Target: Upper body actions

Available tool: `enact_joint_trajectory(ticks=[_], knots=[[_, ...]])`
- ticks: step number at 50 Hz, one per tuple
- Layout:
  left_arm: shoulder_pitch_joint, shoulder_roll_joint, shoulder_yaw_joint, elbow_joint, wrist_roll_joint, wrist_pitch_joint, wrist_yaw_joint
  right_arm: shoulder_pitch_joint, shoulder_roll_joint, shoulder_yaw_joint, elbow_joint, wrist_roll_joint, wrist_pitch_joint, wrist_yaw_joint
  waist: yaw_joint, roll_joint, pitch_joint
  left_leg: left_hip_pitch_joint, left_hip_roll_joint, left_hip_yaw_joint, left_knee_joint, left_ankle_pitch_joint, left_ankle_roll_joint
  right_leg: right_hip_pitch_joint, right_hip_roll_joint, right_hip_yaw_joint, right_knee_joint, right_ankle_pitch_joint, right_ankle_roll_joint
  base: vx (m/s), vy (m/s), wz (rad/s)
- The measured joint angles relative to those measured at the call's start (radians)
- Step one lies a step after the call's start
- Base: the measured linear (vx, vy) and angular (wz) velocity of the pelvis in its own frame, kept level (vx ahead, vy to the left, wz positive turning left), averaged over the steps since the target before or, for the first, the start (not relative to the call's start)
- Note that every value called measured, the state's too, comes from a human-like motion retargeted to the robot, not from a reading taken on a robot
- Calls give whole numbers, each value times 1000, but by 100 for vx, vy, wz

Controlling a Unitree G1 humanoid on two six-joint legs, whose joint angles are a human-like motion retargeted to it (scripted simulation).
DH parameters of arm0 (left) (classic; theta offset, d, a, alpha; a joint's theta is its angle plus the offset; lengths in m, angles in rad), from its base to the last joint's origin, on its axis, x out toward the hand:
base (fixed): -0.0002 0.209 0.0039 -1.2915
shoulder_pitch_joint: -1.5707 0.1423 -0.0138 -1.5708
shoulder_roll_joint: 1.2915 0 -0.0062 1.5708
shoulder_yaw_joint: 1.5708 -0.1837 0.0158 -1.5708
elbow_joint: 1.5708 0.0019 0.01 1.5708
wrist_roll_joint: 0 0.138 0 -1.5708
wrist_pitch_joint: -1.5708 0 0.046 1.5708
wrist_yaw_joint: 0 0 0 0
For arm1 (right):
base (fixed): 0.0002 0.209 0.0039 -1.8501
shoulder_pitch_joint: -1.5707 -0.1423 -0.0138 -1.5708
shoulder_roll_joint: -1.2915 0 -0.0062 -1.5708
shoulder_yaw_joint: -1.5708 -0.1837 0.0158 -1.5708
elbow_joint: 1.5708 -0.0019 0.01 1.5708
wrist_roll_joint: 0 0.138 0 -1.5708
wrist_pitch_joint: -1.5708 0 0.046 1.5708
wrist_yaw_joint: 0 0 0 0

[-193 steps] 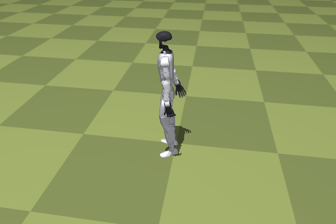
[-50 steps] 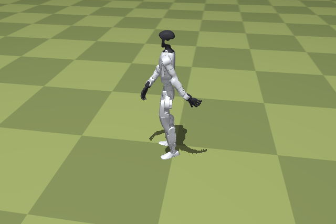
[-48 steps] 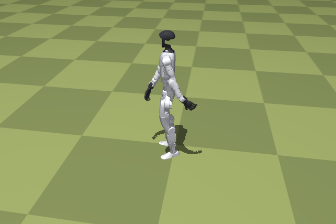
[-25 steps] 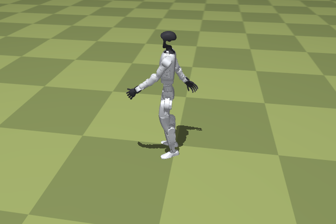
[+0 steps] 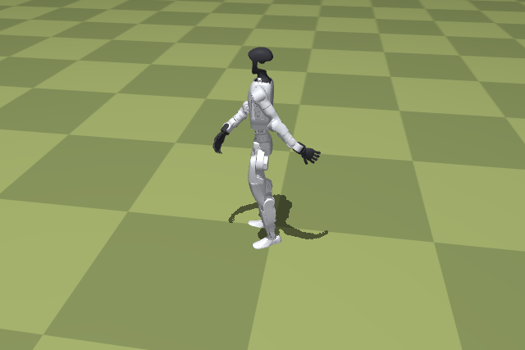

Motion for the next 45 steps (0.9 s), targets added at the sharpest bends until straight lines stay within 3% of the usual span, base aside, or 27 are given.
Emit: enact_joint_trajectory(ticks=[4, 7, 11, 15, 21, 25, 28, 33, 38, 42, 45], knots=[[5, 4, -13, 0, -48, 57, 43, 21, 0, 32, -35, -66, -70, -87, -17, -14, 4, -1, -2, -13, 1, 3, 0, 6, -3, -7, 0, -3, -1, -1, -6, 16], [-73, -5, -27, 0, -76, 31, 57, 83, -17, 52, 7, -126, -59, -147, -25, -22, -7, -5, -6, -14, 1, 6, 0, 5, -6, -10, -2, -3, -2, 0, 0, 0], [-284, -24, -72, 0, -162, 0, 72, 206, -65, 7, 150, -205, 23, -197, -20, -31, -24, -16, -8, -10, 2, 8, 2, 1, -10, -18, -4, -3, -2, 0, 0, 0], [-559, -41, -136, 0, -257, -15, 92, 344, -146, -173, 364, -225, 193, -298, -15, -48, -32, -27, -15, -30, 6, 14, 8, 16, -19, -47, -13, -5, 0, -1, 0, 23], [-919, -116, -230, -131, -233, -86, -3, 619, -293, -446, 508, 179, 363, -421, -23, -72, -36, -62, -24, -77, 27, 20, 16, 43, -35, -102, -33, -11, 8, -1, -2, 37], [-1068, -153, -323, -285, -201, -172, -48, 775, -355, -543, 508, 388, 319, -485, -22, -72, -34, -76, -23, -70, 37, 18, 15, 39, -41, -107, -37, -8, 10, -1, 1, -5], [-1130, -157, -379, -394, -166, -215, -30, 834, -382, -580, 508, 407, 284, -543, -21, -69, -25, -78, -20, -59, 42, 15, 12, 35, -46, -107, -37, -4, 10, -5, 3, -19], [-1143, -129, -474, -509, -99, -279, 40, 849, -390, -550, 508, 365, 328, -600, -6, -57, -15, -78, -18, -54, 46, 14, 11, 33, -49, -110, -36, -1, 9, -2, 2, -3], [-1018, -122, -499, -468, -23, -274, 74, 747, -342, -408, 508, 323, 348, -556, 9, -49, -25, -81, -25, -78, 39, 20, 16, 32, -46, -112, -33, -6, 6, 1, 2, 20], [-843, -99, -446, -317, 5, -237, 81, 558, -292, -179, 508, 202, 383, -466, 31, -48, -24, -57, -27, -69, 23, 21, 18, 27, -38, -90, -25, -4, -1, -1, -2, -15], [-700, -69, -319, -155, 3, -158, 126, 347, -219, -75, 508, -20, 346, -375, 44, -37, -10, -31, -19, -35, 12, 18, 13, 18, -25, -55, -18, 4, -7, -5, -4, -57]])
